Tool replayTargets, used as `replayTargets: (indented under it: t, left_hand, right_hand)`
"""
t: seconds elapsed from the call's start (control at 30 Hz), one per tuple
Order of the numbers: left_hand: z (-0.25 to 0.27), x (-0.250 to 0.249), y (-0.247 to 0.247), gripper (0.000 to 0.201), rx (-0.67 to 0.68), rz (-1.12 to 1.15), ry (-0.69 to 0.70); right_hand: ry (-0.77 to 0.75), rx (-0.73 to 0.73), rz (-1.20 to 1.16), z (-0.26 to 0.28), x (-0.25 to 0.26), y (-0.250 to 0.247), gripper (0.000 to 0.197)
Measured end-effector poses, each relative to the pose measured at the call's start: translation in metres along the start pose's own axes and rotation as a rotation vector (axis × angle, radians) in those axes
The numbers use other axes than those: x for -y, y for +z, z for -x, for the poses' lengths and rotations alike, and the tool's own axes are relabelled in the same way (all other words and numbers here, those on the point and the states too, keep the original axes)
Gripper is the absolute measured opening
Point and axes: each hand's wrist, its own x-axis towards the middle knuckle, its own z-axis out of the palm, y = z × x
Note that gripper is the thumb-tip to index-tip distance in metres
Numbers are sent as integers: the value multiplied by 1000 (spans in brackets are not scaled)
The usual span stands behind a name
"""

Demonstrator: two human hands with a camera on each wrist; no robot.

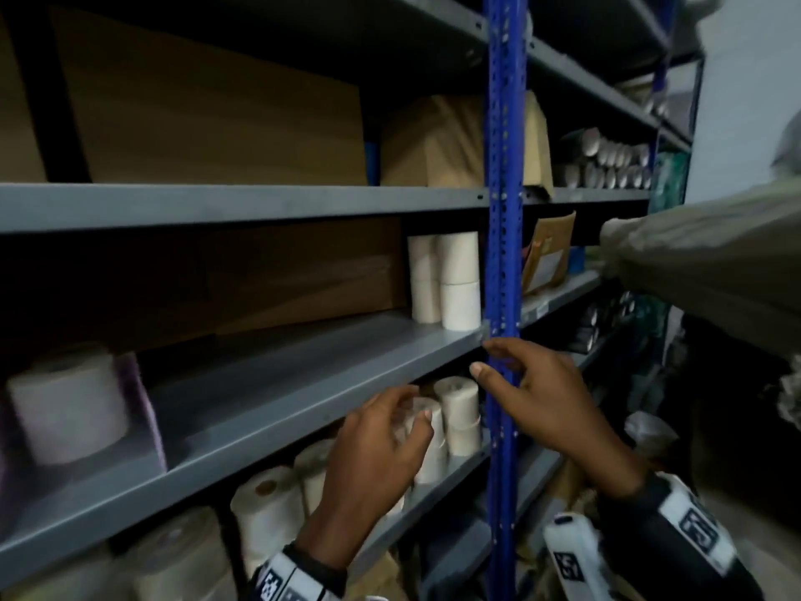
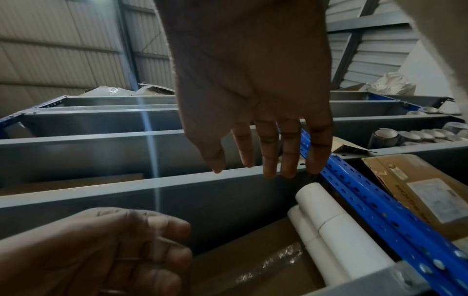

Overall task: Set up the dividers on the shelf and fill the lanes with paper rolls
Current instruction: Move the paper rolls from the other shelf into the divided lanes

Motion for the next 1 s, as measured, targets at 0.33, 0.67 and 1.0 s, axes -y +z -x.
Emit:
replayTargets:
  t: [0.33,0.67,1.0]
  left_hand:
    - [-191,67,79,47,29,68,-117]
    - [-336,92,154,68,160,138,-150]
    - [-370,91,181,86,233,133,-173]
  right_hand:
    - [-69,65,188,-185,-65,42,53]
    - [-100,71,297,-303,-95,64,58]
    - [-50,267,294,-346,-113,84,62]
